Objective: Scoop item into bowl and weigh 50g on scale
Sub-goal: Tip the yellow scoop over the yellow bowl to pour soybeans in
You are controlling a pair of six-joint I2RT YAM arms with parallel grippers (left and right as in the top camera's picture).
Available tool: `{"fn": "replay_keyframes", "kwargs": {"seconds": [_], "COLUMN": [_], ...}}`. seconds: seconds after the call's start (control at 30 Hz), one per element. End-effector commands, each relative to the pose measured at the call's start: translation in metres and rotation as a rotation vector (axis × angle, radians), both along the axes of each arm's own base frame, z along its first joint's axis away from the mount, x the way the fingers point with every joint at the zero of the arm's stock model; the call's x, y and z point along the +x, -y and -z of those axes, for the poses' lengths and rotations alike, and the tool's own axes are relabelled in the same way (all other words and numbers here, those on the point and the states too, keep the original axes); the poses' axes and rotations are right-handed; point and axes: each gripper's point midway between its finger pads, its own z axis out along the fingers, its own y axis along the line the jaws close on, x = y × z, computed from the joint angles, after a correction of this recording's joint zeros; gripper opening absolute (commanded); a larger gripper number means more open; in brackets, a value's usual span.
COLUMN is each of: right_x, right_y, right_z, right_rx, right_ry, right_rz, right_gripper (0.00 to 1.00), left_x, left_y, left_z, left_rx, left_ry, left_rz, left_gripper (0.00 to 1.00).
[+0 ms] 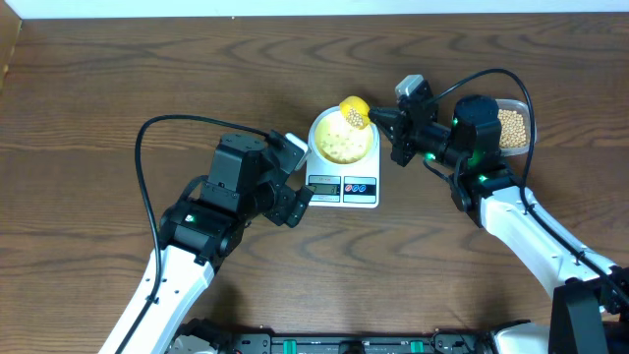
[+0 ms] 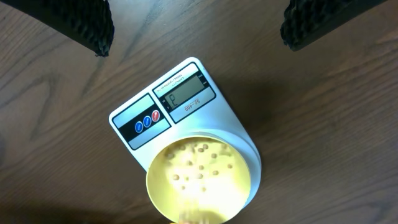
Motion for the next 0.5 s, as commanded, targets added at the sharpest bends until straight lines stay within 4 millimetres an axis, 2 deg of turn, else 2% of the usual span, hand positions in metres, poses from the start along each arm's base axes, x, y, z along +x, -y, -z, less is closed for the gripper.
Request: {"fn": "replay_keyframes", "kwargs": {"seconds": [0.0,0.47], "right_x": [0.0003,0.0006], "right_y": [-0.0049,-0.0052], "right_z": [-0.0015,0.0007], "right_rx": [-0.028,-0.062], "right_ry": [0.042,0.082], "right_rz": [-0.021,-0.037], "right_gripper": [0.01,0.01], "left_x": [-0.0031,-0.0031], "left_y": [0.0001,0.0001], "left_z": [0.0073,0.0073], "left_rx": [0.002,0.002], "left_ry": [-0.015,-0.015], "left_rz": [0.016,0.016], "left_gripper": [0.88,0.88]}}
